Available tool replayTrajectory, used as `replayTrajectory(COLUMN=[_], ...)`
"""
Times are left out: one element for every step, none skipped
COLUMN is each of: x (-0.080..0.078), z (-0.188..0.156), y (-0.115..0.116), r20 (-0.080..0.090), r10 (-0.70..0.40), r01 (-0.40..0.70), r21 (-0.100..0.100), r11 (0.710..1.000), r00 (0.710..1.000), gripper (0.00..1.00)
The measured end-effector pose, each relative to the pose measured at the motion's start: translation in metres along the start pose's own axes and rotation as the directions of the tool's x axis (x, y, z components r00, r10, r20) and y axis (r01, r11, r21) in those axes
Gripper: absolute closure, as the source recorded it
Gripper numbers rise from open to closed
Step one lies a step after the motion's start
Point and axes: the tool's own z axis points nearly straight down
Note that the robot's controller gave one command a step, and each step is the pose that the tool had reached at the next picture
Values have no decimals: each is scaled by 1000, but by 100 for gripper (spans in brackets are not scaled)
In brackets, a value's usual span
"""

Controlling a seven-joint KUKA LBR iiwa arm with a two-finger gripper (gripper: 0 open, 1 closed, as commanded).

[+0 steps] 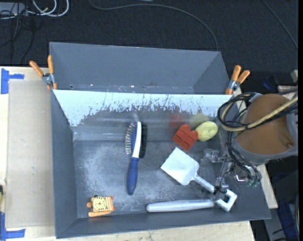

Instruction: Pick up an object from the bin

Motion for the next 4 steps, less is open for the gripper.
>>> replayTrajectory(x=[-2, -2, 2, 0], z=[-4, -4, 37, 49], y=[1, 1, -3, 28], r20=[6, 6, 22, 27], r10=[-6, -6, -55, -73], r01=[6, 6, 55, 73], r21=[1, 1, -5, 7], r11=[1000, 1000, 998, 997], r00=[1000, 1000, 998, 997], gripper=[100, 100, 100, 100])
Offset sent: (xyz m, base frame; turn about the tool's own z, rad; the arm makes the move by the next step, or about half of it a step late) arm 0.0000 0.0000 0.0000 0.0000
